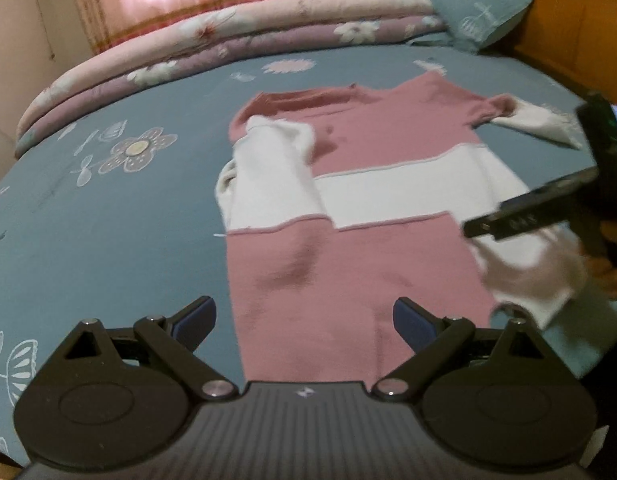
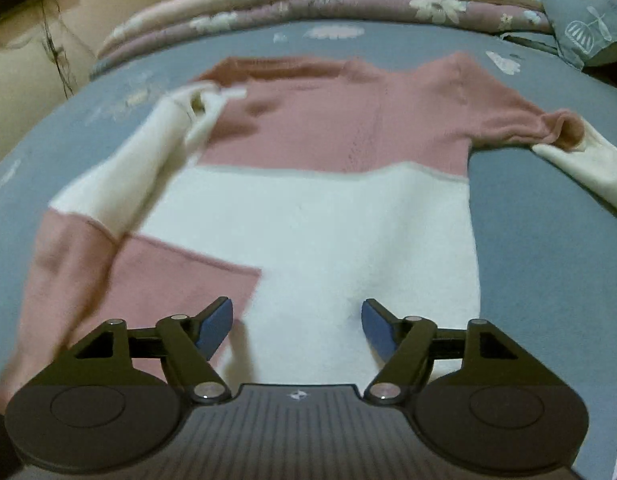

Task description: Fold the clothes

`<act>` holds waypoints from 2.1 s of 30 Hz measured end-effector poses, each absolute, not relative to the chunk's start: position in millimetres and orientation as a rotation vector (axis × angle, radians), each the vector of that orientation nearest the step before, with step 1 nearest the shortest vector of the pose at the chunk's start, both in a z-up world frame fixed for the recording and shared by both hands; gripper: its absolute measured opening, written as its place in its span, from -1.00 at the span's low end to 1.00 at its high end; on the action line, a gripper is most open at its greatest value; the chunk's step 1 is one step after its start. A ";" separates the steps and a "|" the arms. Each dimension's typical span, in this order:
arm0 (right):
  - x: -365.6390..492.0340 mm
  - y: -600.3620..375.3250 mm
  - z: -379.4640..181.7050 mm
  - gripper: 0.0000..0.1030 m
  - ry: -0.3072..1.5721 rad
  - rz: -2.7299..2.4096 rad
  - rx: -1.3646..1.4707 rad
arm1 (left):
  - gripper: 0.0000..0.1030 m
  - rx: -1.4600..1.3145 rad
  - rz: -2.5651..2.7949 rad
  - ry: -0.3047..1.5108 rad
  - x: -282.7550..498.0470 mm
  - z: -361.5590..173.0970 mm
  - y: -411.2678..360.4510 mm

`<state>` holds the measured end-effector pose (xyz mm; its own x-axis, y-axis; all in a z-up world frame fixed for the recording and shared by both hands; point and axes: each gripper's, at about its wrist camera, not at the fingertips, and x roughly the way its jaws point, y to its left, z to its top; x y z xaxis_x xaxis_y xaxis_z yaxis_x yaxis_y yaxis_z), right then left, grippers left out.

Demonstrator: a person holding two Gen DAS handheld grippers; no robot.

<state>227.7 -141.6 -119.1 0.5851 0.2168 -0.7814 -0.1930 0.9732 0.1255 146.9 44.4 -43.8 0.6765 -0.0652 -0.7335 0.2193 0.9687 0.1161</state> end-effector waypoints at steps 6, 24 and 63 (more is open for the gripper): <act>226.4 -133.2 -121.5 0.70 0.940 0.278 -0.011 | 0.84 0.169 -0.161 0.865 182.0 -47.9 49.6; 204.2 -126.9 -134.2 1.00 0.941 0.348 -0.097 | -0.27 -0.094 -0.303 0.939 240.3 -87.0 100.6; 207.6 -128.5 -134.1 1.00 0.928 0.342 -0.068 | -0.23 -0.224 -0.419 0.870 240.4 -57.7 114.3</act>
